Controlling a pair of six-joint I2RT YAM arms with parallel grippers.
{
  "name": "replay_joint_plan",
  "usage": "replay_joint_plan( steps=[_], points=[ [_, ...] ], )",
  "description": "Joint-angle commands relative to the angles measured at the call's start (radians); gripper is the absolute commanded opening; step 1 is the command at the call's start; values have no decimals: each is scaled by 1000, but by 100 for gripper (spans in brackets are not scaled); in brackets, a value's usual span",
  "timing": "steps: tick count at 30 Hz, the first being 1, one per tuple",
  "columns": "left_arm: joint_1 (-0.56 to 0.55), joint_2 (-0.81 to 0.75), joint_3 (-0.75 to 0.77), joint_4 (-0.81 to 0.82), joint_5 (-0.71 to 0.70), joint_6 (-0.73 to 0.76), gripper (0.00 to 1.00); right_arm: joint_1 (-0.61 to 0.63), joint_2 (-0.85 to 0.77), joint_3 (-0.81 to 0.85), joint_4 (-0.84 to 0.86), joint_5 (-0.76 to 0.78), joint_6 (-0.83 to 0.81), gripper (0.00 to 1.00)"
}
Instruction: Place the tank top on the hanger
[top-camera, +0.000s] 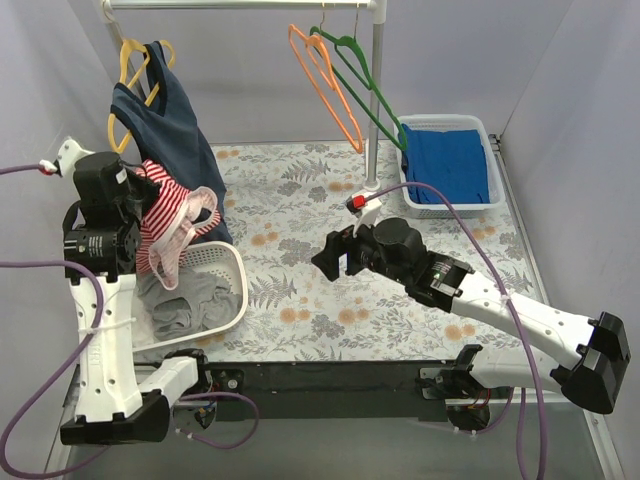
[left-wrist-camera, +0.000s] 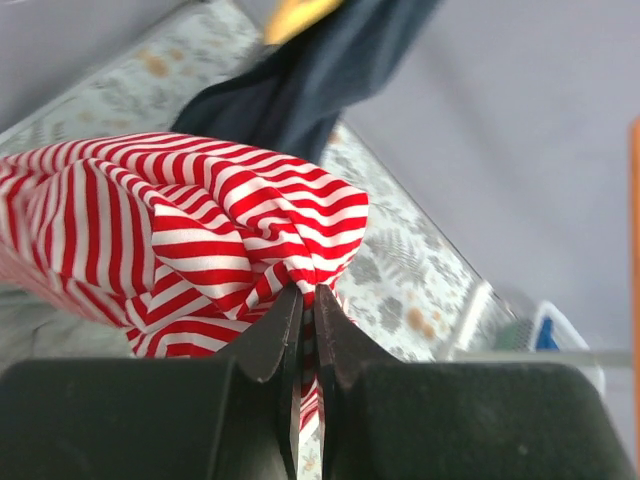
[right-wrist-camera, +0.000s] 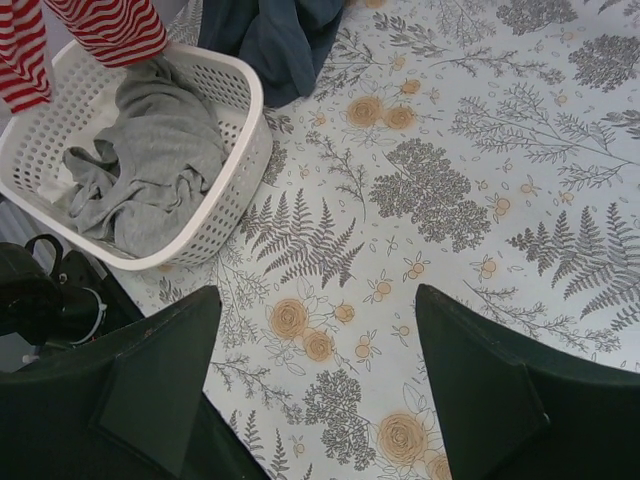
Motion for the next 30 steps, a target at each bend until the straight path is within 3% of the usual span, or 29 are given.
replay_joint_plan(
  steps=[1, 8, 14, 17, 21, 22, 23, 24, 25, 28, 30],
  points=[
    [-32, 34, 119, 106, 183, 99, 0, -7, -6, 108, -36, 45, -56, 86],
    [-176, 170, 292, 180, 430, 151, 0, -7, -49, 220, -107, 141, -110, 87],
    [-405, 276, 309, 183, 416, 171, 0, -7, -147, 217, -147, 249, -116, 87],
    [-560, 278, 167, 238, 334, 133, 0, -7, -205, 158, -165, 286, -86, 87],
    [-721, 303, -131, 379, 280, 56, 0, -7, -270, -77, -169, 278, 67, 87],
    [-729, 325, -221, 423, 292, 32, 15, -7, -276, -109, -167, 272, 86, 86],
    [-730, 346, -281, 451, 330, 16, 48, -7, -281, -183, -161, 270, 126, 86],
    [-732, 351, -345, 462, 350, 16, 57, -7, -287, -274, -156, 270, 179, 86],
    [-733, 333, -369, 473, 329, 13, 73, -7, -290, -298, -155, 264, 193, 86],
    [-733, 261, -474, 456, 277, 10, 84, -9, -284, -416, -112, 208, 262, 84],
    [-733, 219, -537, 430, 272, -4, 84, -7, -266, -462, -77, 177, 289, 83]
  ],
)
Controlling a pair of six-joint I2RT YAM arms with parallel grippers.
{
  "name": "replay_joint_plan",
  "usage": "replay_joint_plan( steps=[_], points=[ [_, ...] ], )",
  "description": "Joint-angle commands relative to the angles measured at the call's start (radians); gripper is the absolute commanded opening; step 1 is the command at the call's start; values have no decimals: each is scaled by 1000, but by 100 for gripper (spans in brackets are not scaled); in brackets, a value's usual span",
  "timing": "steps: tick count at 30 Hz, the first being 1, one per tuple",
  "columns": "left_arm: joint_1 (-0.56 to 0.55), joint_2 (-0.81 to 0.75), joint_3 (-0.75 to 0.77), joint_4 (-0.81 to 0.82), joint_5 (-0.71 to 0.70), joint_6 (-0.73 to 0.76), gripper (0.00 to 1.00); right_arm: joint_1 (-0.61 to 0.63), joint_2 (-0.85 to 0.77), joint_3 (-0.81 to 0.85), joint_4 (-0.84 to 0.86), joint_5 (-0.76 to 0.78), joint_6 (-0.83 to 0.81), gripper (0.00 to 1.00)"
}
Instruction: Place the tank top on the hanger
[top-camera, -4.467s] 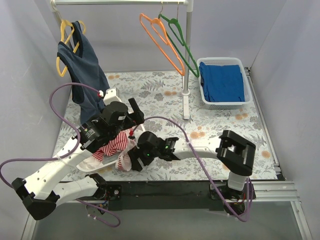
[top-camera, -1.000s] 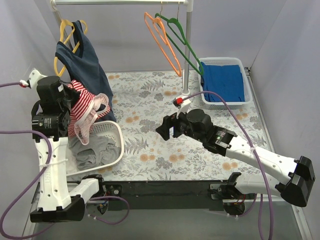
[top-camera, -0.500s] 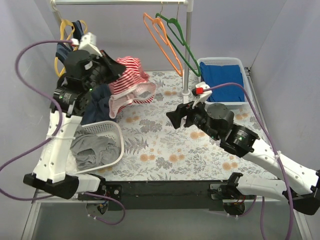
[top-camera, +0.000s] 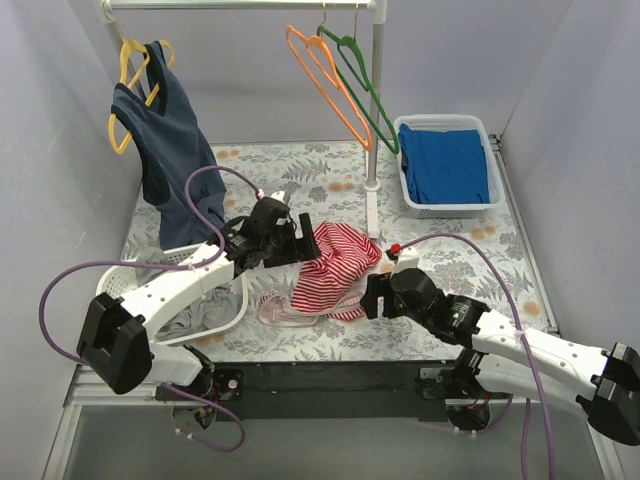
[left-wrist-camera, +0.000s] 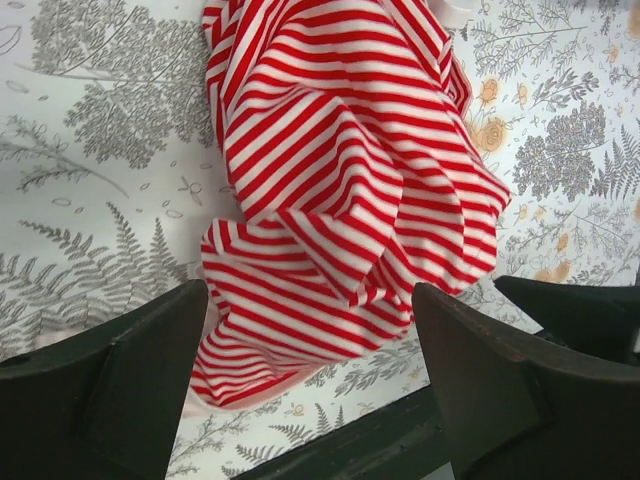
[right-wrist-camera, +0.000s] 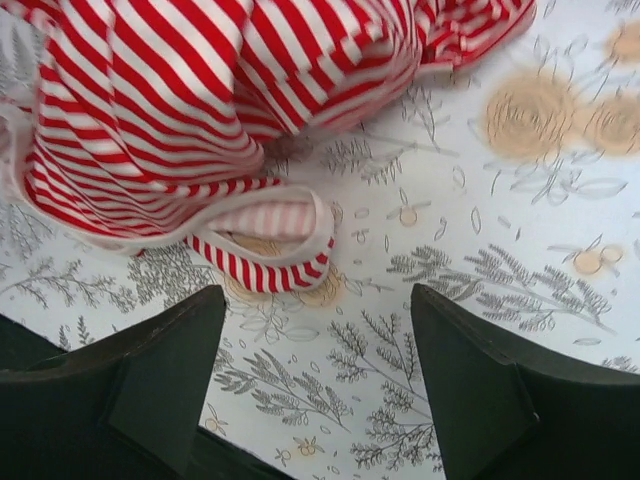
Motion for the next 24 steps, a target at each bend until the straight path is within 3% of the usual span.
replay_joint_plan(
  steps=[1, 5, 13, 16, 17, 19, 24],
  points=[
    [1, -149, -114, 7, -41, -31, 84, -2, 27, -86, 144, -80, 111, 82],
    [-2, -292, -240, -64, -55, -51, 82, -2, 156, -120, 227, -130, 125, 78],
    [-8, -382, -326, -128, -96, -82, 81, -5, 280, -105, 370, -59, 93, 72],
    [-9, -406, -340, -138, -98, -90, 79, -6, 321, -87, 369, -28, 78, 42],
    [-11, -407, -346, -139, -98, -91, 79, -11, 308, -70, 332, 8, 67, 21],
    [-13, -409, -352, -141, -95, -94, 78, -15, 273, -42, 259, 71, 61, 5],
    [-34, -390, -383, -102, -70, -114, 72, -21, 70, 7, 44, 225, 39, 1]
  ],
)
